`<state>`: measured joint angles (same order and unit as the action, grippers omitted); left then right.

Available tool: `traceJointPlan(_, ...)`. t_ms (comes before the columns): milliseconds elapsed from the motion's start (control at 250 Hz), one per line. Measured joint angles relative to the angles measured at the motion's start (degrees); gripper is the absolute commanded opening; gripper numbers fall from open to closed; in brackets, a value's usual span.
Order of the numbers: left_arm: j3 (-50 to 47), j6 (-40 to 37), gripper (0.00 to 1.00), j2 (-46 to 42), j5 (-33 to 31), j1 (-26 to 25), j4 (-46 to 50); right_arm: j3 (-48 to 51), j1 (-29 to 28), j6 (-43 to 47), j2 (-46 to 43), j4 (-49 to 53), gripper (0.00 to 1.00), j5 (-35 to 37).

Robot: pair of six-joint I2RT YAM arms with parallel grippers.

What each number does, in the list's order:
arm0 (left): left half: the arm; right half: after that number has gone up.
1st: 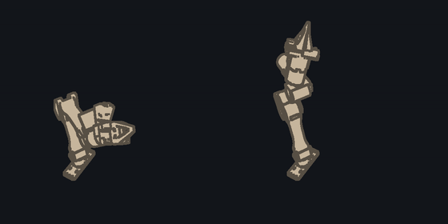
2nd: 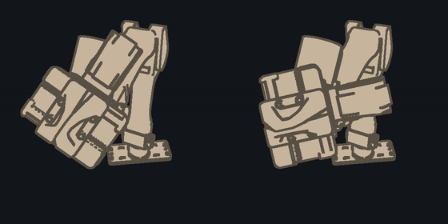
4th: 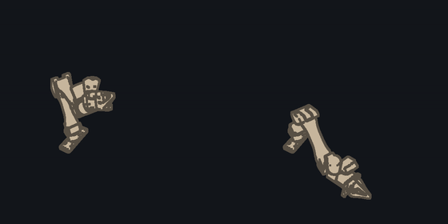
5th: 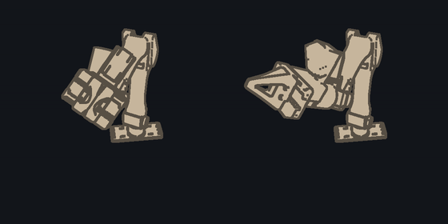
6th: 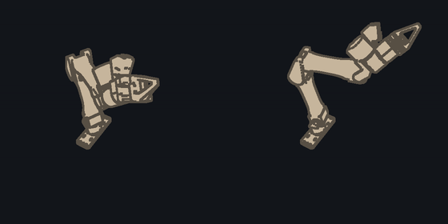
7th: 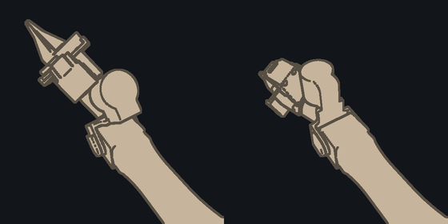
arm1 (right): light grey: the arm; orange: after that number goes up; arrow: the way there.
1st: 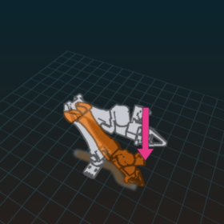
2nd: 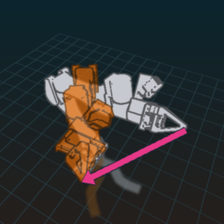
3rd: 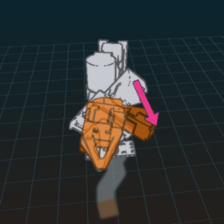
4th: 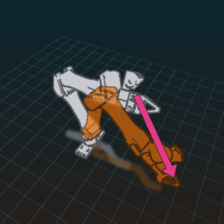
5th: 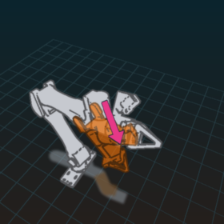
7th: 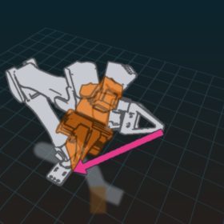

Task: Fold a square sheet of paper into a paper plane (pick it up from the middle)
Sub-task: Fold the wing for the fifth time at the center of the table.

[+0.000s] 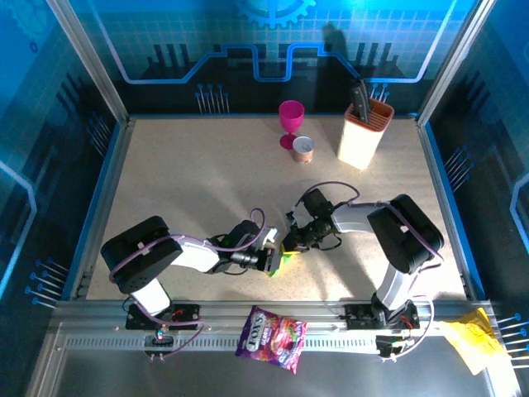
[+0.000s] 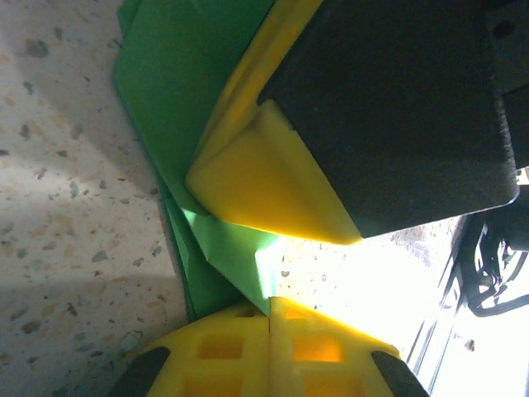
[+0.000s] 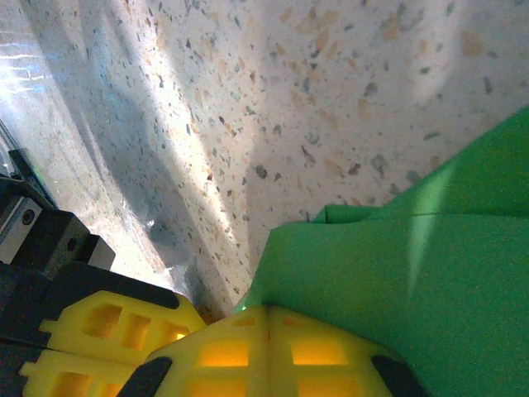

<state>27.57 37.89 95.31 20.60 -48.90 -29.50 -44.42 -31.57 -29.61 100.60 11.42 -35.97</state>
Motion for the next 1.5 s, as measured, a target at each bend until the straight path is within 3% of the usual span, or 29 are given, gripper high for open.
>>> traceJointPlan(76, 0.0, 0.2, 0.0, -0.1, -0.2, 0.0, 0.1, -0.5, 0.0, 0.0, 0.5, 0.6, 0.0, -0.1)
traceJointPlan(252, -0.1, 1.2, 0.21, -2.5, -1.5, 0.2, 3.1, -2.1, 0.0, 0.2, 1.7, 2.7, 0.0, -0.5)
traceJointPlan(419, 0.0, 0.6, 0.27, -8.8, -4.0, 1.4, 11.6, -2.2, 0.0, 0.3, 2.0, 3.1, 0.0, -0.6)
traceJointPlan(499, 0.6, -0.4, 0.21, -11.5, -4.4, 1.7, 15.3, -2.4, 0.1, 0.4, 2.2, 3.2, 0.0, -0.7)
traceJointPlan(607, 3.9, -2.1, 0.0, -12.5, -4.2, 1.7, 19.8, -2.6, 0.1, 0.4, 2.6, 3.6, 0.0, -0.9)
traceJointPlan(1023, 12.2, -6.5, 0.0, -3.5, 0.3, -3.0, 23.3, -3.7, 0.1, 0.4, 3.6, 5.4, 0.0, -1.2)
traceJointPlan(1498, 11.3, -8.0, 0.0, -1.2, 0.3, -2.2, 22.0, -4.4, 0.1, 0.0, 4.3, 6.6, 0.0, -1.6)
